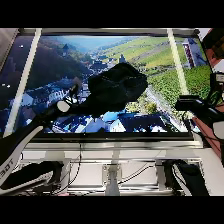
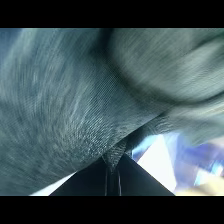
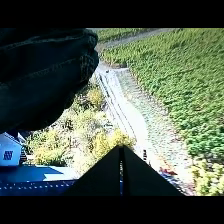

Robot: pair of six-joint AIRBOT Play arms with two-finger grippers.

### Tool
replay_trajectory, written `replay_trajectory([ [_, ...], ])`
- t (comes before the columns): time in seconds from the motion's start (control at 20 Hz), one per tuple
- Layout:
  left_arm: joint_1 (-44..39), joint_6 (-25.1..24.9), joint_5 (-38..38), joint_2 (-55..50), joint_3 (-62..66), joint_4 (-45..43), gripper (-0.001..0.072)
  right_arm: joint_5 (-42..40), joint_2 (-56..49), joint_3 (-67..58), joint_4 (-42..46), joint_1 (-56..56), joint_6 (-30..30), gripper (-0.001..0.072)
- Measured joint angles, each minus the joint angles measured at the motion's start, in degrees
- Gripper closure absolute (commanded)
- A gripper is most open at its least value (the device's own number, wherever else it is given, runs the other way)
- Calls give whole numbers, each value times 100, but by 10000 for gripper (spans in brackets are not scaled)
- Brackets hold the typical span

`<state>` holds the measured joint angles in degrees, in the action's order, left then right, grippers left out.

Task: Fold the clothes and pants, and hang the long-sleeved shirts on hangers.

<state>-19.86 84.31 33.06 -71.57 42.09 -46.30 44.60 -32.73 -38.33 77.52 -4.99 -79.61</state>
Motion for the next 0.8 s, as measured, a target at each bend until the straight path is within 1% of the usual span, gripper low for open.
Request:
replay_trajectory([
  [0.15, 446, -52, 389, 654, 302, -614, 684, -192, -693, -24, -498, -2, -22, 672],
  [0.3, 1200, 42, 970, 1646, 428, -1373, 684, -289, -1397, -94, -1246, 0, 4, 672],
  [0.45, 2050, 94, 1484, 2697, 476, -2050, 683, -302, -1998, -133, -2223, 0, 457, 671],
  [0.5, 2299, 105, 1593, 2992, 483, -2249, 683, -247, -2184, -138, -2579, 0, 664, 642],
  [0.55, 2540, 120, 1707, 3276, 490, -2437, 683, -142, -2374, -138, -2911, 0, 881, 512],
  [0.6, 2743, 120, 1814, 3506, 494, -2603, 683, -39, -2573, -144, -3289, 0, 1106, 409],
  [0.65, 2903, 120, 1917, 3670, 498, -2769, 683, 96, -2774, -146, -3591, 0, 1274, 358],
  [0.8, 3254, 170, 2177, 3947, 498, -3436, 683, 297, -3224, -149, -4347, 0, 1558, 357],
])
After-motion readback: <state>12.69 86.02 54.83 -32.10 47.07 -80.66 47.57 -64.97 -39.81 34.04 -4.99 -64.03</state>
